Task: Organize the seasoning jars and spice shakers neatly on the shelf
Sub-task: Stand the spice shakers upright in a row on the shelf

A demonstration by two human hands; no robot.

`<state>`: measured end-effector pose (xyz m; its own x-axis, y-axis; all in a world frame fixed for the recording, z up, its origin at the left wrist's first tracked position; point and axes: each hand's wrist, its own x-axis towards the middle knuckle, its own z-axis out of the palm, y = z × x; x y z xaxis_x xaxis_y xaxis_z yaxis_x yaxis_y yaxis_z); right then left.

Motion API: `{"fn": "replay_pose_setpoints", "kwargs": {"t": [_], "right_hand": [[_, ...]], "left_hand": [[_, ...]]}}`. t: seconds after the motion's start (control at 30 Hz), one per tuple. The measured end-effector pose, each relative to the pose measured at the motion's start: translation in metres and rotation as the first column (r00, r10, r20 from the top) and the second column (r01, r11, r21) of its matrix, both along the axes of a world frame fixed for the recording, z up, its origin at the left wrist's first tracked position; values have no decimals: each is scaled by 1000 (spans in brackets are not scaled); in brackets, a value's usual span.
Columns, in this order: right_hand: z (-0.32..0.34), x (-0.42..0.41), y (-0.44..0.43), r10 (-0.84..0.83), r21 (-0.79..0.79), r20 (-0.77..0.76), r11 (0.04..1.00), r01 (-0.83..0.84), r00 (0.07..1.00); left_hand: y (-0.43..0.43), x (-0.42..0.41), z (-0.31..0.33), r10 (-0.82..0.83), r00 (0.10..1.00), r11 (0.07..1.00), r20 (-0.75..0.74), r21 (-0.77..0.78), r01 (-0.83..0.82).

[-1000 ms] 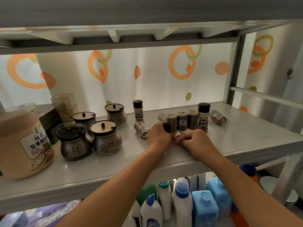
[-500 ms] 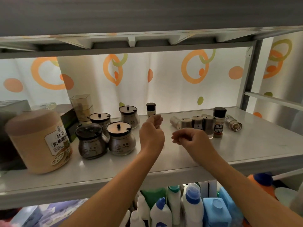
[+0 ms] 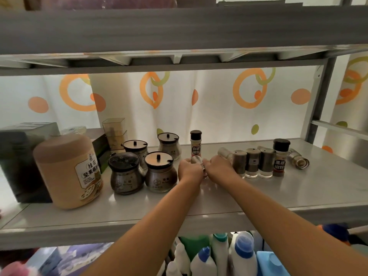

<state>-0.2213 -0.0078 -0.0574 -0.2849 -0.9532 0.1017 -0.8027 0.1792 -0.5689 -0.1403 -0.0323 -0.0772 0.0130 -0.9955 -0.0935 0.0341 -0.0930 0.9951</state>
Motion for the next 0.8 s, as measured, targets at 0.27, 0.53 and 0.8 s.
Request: {"fn": "replay_pose_setpoints", "kwargs": {"t": [0.27,0.53,0.8], "right_hand": [[-17,-12,-1,100,-226,272,973,-38,957],[-25,-22,23,223,-420,499,908,9,837],[-35,-21,19,225,-427,461,904,-8,858]], "left_hand": [[6,9,-8,-131,976,989,-172,-88,117],[12,6,-17,-96,968,912,231,-370,178],[13,6,-19,-50,928,905,368,-377,198]]}}
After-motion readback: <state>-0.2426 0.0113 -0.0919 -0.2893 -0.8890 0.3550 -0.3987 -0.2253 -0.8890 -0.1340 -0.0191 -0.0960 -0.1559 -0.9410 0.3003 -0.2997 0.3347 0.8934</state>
